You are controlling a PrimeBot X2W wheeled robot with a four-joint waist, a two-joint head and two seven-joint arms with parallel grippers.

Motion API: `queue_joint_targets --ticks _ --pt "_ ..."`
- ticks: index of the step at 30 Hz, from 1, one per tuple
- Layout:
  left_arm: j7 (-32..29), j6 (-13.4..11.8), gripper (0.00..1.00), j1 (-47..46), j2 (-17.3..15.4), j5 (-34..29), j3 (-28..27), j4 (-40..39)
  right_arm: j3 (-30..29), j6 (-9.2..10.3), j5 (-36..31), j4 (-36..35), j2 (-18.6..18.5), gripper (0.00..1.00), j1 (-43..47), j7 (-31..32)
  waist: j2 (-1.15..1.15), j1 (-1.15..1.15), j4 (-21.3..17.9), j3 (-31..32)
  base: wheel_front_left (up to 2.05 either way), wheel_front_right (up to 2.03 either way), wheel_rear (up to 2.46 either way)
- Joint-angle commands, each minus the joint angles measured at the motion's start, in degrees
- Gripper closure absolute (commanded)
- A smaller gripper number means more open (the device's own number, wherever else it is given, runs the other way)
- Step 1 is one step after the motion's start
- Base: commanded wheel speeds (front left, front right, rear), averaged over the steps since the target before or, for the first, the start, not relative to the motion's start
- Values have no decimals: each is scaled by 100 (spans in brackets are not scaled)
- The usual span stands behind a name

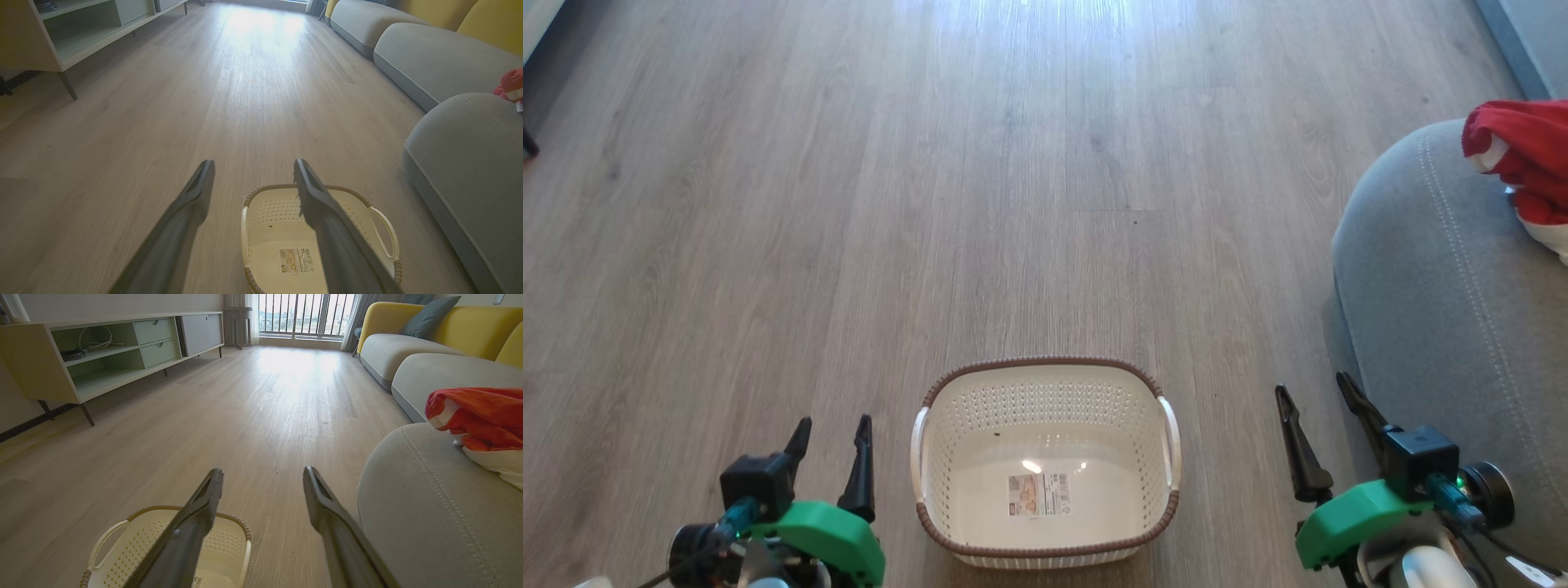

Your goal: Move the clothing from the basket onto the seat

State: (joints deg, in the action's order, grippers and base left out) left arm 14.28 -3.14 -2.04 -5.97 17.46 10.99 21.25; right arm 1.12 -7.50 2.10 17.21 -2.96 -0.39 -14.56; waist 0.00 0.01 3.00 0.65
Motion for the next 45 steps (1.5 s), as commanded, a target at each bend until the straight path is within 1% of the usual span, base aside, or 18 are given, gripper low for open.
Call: queue_joint_targets --ticks 1,3,4,9,44,45 --pt "72 31 0 -254 -8 -58 -253 -153 127 1 36 -156 7 0 -100 -43 0 -1 -20 -13 0 0 0" --pt "72 65 0 -260 24 -120 -338 -150 98 1 52 -152 7 0 -102 -43 0 -1 -54 -25 0 0 0" --pt "-1 95 100 -5 58 -134 -174 5 -36 -1 43 2 2 100 0 0 0 -1 -66 -28 0 0 0" --pt "-45 103 100 45 79 -66 -183 229 -44 -1 120 274 2 100 29 28 0 -1 -73 -29 0 0 0" --pt "-616 375 100 -78 144 2070 -620 -46 -243 0 2640 98 4 100 -135 614 0 -1 -137 -44 0 0 0" --pt "-616 375 100 -78 144 2070 -620 -46 -243 0 2640 98 4 100 -135 614 0 -1 -137 -44 0 0 0"
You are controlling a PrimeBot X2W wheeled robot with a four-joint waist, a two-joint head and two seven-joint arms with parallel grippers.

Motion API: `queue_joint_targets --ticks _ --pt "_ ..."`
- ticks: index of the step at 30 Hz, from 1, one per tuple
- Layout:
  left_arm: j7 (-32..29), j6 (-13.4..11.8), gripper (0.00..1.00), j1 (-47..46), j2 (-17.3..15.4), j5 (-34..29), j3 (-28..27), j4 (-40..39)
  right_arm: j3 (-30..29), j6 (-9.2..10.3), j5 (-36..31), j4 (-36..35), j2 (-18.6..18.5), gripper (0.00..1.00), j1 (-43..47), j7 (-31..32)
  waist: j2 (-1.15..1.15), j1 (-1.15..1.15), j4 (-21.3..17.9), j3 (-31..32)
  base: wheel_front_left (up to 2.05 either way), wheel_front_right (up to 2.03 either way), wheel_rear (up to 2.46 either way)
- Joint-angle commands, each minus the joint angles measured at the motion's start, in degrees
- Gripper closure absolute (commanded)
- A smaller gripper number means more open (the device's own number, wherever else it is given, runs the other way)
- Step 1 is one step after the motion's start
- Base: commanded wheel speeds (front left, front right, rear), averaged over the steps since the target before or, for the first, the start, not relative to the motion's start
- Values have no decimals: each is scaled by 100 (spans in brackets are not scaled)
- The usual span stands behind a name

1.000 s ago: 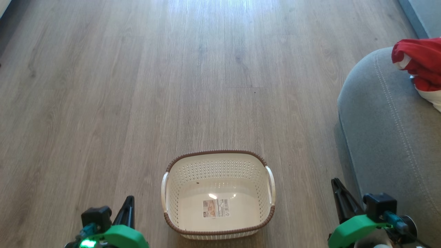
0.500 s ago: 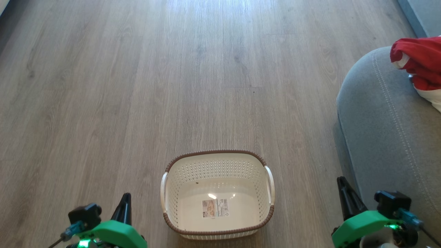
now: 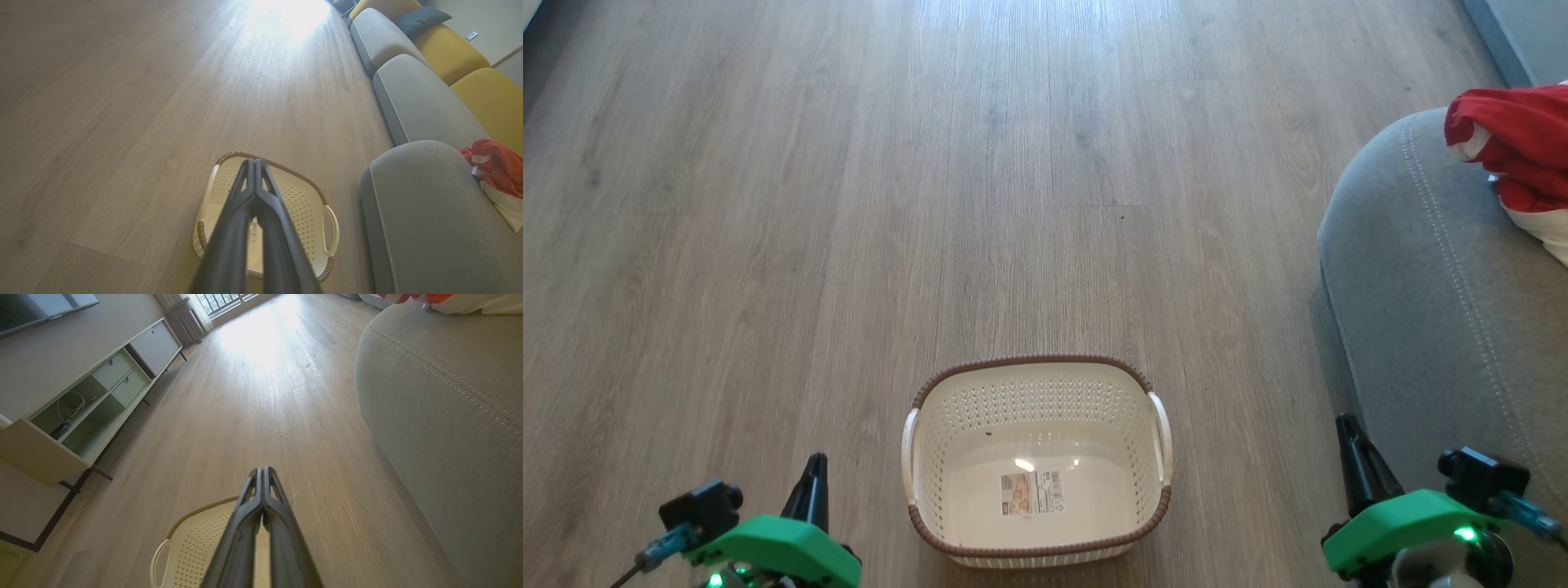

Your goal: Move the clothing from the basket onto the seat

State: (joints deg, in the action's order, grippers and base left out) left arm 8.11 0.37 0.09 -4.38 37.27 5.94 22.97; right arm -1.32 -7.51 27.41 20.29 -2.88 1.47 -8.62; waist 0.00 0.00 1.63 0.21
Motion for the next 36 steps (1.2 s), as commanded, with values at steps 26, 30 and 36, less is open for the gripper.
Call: queue_joint_targets --ticks 26,30,36 --pt "-428 225 100 -389 33 1669 -447 -414 -152 1 1973 -331 -2 100 -452 456 0 0 -48 -11 0 0 0" --pt "-494 256 100 -405 41 1912 -499 -445 -176 1 2260 -350 -2 100 -472 524 0 0 -55 -13 0 0 0" --pt "-593 303 100 -428 52 2277 -575 -490 -211 1 2690 -378 -2 100 -502 625 0 0 -66 -16 0 0 0"
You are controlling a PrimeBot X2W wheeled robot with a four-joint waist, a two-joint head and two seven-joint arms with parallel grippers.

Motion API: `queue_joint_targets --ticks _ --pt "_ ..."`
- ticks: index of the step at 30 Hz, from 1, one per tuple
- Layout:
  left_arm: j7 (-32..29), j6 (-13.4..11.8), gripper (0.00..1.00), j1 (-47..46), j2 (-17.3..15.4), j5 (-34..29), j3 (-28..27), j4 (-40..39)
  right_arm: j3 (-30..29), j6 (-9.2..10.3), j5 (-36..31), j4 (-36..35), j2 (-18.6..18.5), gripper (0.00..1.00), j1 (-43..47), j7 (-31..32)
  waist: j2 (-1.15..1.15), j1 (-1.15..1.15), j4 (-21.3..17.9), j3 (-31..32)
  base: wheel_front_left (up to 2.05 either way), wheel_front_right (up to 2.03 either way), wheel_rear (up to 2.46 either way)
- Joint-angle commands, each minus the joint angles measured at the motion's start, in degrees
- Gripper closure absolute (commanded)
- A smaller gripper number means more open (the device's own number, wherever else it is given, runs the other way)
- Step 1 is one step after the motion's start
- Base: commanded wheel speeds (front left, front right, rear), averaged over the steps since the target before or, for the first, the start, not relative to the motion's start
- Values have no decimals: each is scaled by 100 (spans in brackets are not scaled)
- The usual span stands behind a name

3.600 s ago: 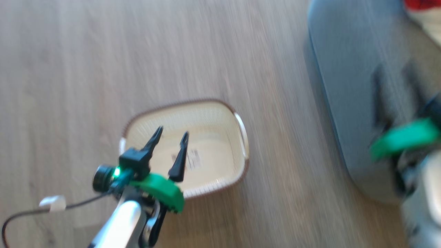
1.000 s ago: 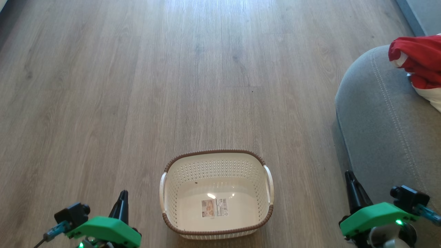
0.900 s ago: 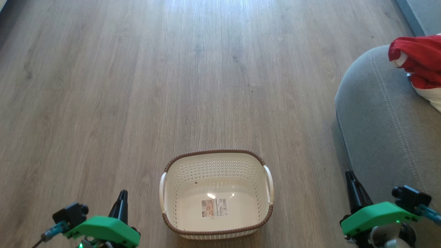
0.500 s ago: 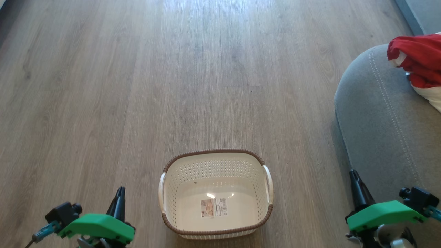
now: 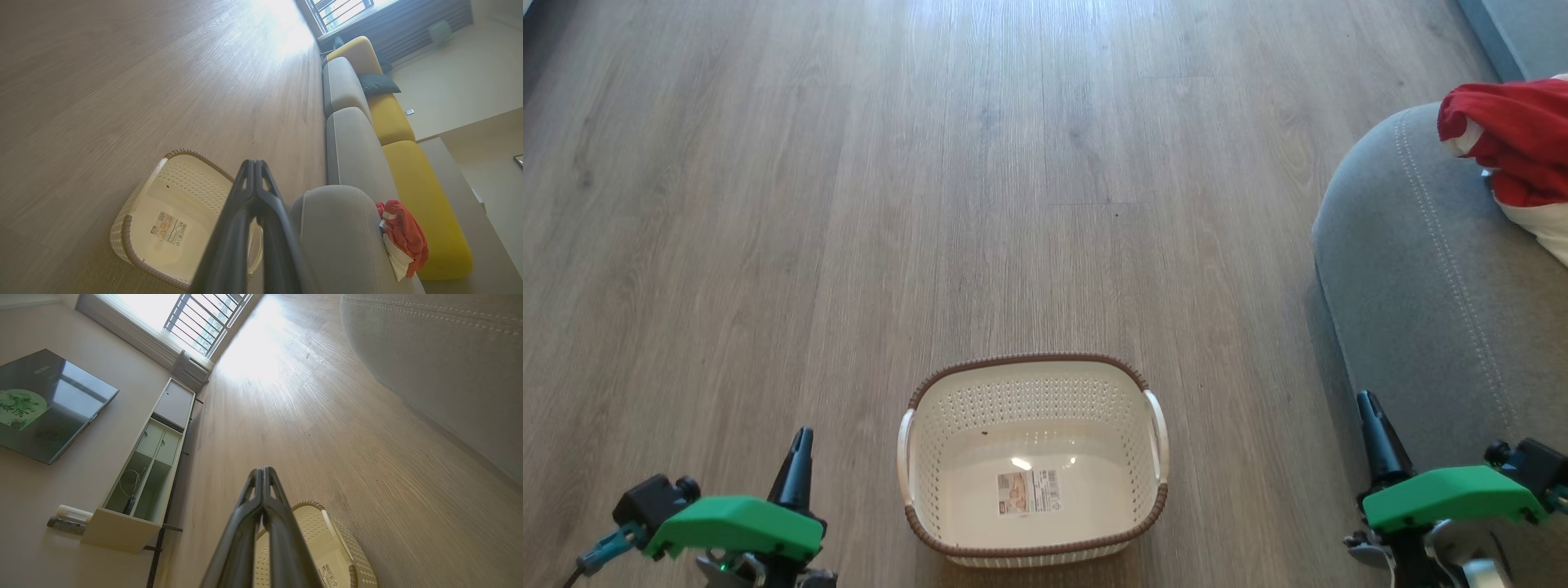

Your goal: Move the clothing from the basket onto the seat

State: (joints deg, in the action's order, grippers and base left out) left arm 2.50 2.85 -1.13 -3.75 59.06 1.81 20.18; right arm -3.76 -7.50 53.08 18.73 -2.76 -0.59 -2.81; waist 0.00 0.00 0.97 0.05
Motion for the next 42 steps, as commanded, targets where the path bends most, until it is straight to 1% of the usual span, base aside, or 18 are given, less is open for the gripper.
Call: queue_joint_targets --ticks 1,8,10,12,42 --pt "-48 62 100 -310 -9 159 -175 -219 27 0 195 -227 -14 100 -301 60 0 0 -2 -1 0 0 0" --pt "-147 109 100 -332 2 523 -251 -264 -8 0 623 -255 -14 100 -330 161 0 0 -13 -3 0 0 0" --pt "-196 132 100 -344 8 705 -289 -287 -26 0 838 -269 -14 100 -345 211 0 0 -19 -4 0 0 0" --pt "-212 140 100 -348 10 766 -302 -294 -32 0 910 -274 -14 100 -350 228 0 0 -21 -5 0 0 0" --pt "-722 380 100 -466 67 2651 -697 -529 -213 1 3132 -419 -12 100 -505 749 0 0 -77 -18 0 0 0"
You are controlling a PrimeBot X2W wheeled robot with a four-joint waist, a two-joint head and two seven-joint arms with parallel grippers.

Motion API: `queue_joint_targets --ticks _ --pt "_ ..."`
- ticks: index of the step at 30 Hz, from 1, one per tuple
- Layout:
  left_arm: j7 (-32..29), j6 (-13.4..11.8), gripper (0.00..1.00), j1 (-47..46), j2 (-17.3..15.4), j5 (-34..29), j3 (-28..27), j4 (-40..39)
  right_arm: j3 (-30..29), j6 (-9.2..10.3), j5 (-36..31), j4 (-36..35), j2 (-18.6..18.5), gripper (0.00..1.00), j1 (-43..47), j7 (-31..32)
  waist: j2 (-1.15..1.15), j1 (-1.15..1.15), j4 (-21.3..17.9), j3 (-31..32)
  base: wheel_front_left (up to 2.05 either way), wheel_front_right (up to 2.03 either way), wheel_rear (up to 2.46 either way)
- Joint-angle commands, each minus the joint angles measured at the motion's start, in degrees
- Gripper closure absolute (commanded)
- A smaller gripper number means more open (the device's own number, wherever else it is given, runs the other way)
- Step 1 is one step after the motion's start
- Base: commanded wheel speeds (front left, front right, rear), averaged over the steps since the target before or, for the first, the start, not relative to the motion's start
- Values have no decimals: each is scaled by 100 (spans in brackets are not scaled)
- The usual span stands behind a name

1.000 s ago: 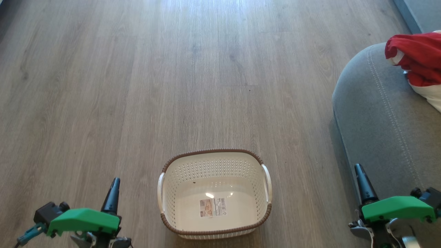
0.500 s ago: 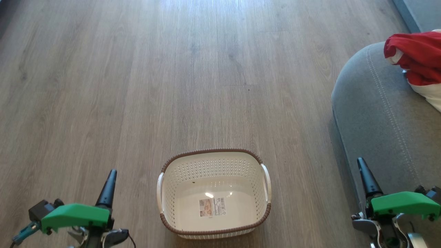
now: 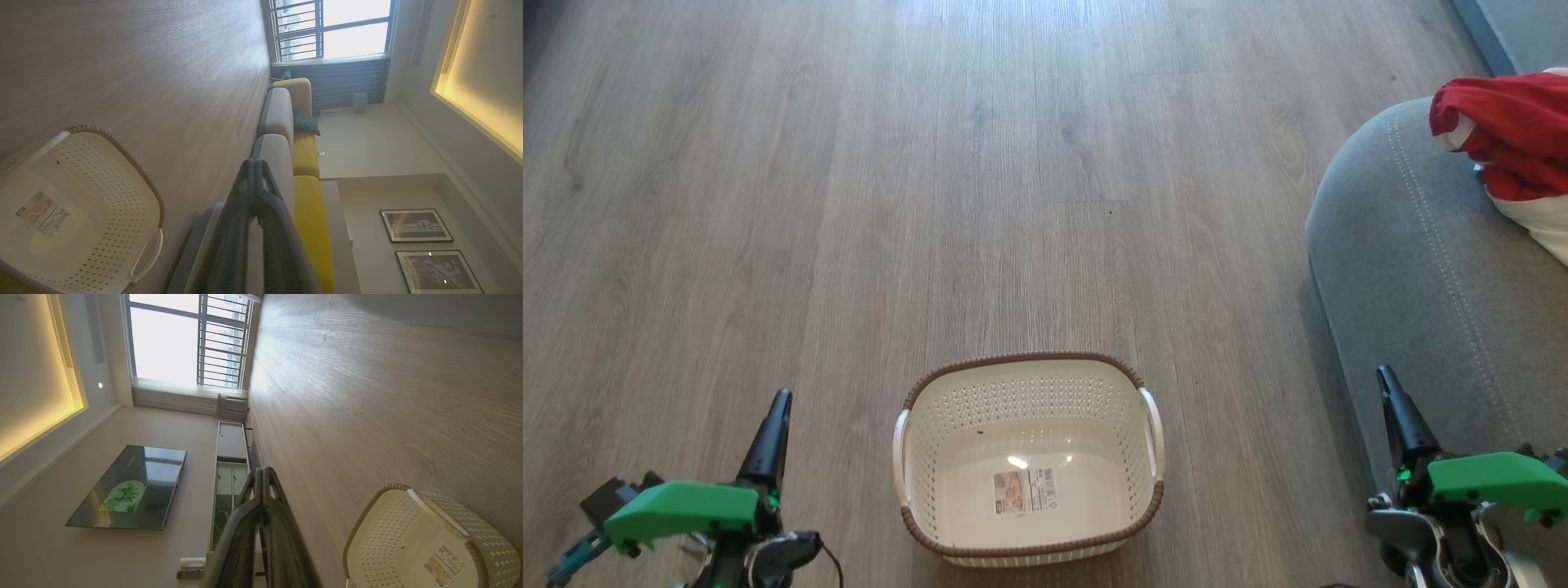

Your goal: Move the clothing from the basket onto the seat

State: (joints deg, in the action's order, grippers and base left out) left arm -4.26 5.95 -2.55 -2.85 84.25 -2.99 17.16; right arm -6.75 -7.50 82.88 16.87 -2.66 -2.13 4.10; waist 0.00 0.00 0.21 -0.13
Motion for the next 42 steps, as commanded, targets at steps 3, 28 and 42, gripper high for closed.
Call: queue_joint_targets --ticks 3,28,42 --pt "-96 93 100 -336 -17 314 -255 -249 68 1 368 -248 -22 100 -366 108 0 0 -7 -2 0 0 0" --pt "-224 154 100 -365 -3 790 -354 -309 22 1 928 -284 -21 100 -405 239 0 0 -21 -5 0 0 0" --pt "-224 154 100 -365 -3 791 -354 -310 23 1 929 -284 -21 100 -405 239 0 0 -21 -5 0 0 0"
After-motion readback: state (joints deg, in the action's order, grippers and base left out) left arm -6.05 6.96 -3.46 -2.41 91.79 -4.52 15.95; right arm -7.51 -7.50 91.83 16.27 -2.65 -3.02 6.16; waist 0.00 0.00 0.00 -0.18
